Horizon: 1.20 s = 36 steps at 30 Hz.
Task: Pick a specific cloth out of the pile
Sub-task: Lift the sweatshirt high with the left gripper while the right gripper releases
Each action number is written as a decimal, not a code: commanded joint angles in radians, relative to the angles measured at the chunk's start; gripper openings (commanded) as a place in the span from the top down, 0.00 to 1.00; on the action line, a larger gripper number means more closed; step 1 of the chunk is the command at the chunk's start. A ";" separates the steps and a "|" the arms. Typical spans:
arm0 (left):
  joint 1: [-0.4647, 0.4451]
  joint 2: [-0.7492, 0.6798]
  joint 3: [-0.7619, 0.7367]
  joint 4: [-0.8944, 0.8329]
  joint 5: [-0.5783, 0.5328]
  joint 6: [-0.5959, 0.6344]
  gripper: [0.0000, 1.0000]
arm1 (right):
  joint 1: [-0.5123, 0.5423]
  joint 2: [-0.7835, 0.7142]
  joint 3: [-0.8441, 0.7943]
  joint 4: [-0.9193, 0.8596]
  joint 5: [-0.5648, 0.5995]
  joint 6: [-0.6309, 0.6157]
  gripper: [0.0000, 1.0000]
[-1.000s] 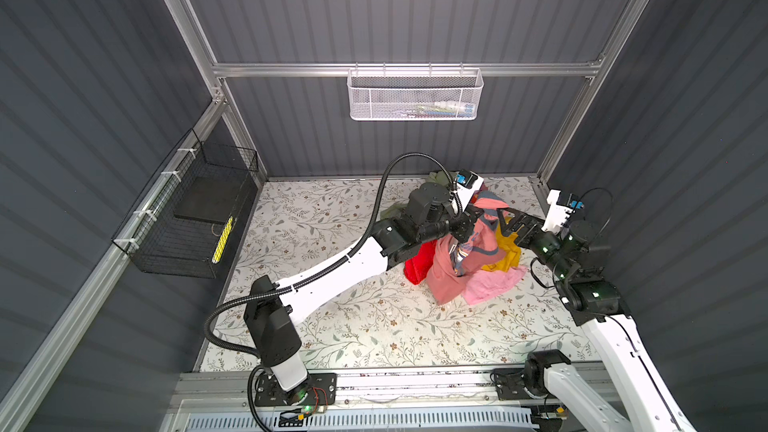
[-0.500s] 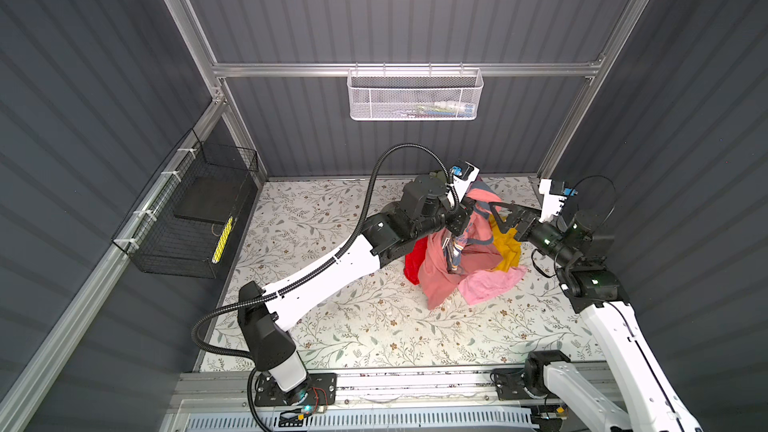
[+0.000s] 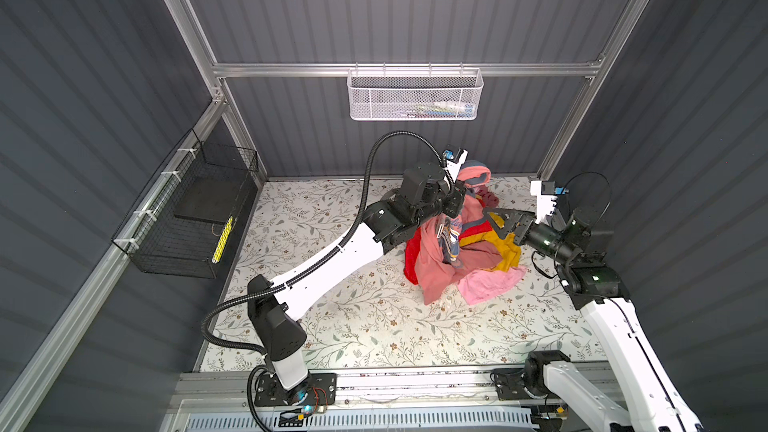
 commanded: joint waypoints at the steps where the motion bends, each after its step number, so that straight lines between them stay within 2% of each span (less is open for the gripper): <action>1: 0.015 -0.023 0.002 0.023 -0.025 -0.015 1.00 | 0.004 -0.017 0.022 -0.038 0.021 -0.036 0.01; 5: 0.017 -0.086 0.027 0.018 -0.057 0.036 1.00 | 0.004 -0.023 0.011 -0.085 0.066 -0.077 0.01; 13: 0.016 -0.165 0.181 -0.010 -0.080 0.080 1.00 | 0.005 -0.016 -0.040 -0.079 0.102 -0.107 0.01; 17: 0.016 -0.165 0.259 -0.067 -0.179 0.138 1.00 | 0.005 -0.009 -0.059 -0.088 0.169 -0.108 0.01; 22: 0.032 -0.123 0.380 -0.169 -0.338 0.236 1.00 | 0.008 0.021 -0.056 -0.102 0.175 -0.109 0.01; 25: 0.119 -0.105 0.428 -0.225 -0.328 0.216 1.00 | 0.028 0.038 -0.058 -0.084 0.172 -0.108 0.01; 32: 0.323 -0.103 0.411 -0.301 -0.346 0.216 1.00 | 0.102 0.082 -0.043 -0.040 0.172 -0.110 0.01; 36: 0.470 -0.127 0.332 -0.326 -0.305 0.188 1.00 | 0.129 0.112 -0.027 -0.035 0.173 -0.118 0.01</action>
